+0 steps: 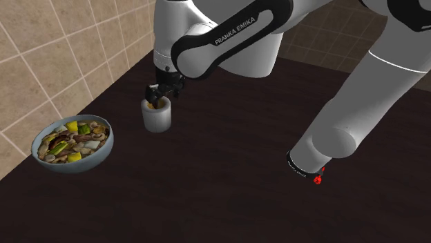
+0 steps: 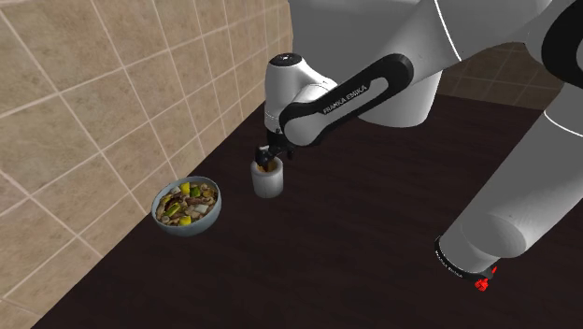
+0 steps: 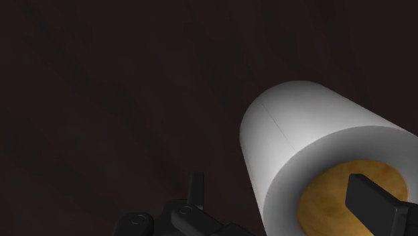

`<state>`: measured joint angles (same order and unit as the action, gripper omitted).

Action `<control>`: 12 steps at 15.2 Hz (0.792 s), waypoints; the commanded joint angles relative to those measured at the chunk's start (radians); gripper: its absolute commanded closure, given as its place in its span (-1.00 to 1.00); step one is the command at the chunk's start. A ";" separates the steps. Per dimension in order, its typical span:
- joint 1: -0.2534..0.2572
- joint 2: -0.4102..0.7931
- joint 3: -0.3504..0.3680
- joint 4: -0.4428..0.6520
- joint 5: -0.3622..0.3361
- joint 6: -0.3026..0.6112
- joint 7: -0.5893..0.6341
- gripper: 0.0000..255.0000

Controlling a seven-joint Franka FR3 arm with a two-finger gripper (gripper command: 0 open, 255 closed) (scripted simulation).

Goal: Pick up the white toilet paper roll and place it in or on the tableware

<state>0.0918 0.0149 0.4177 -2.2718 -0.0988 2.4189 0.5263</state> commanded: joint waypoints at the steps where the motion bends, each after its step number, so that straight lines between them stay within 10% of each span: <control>1: 0.001 0.020 0.000 -0.005 -0.016 0.024 0.013 -1.00; 9: 0.001 0.027 -0.001 -0.007 -0.021 0.031 0.016 -1.00; 10: 0.001 0.027 -0.001 -0.007 -0.021 0.031 0.016 1.00; 12: 0.001 0.027 -0.001 -0.006 -0.021 0.031 0.016 1.00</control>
<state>0.0927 0.0415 0.4168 -2.2781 -0.1196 2.4494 0.5426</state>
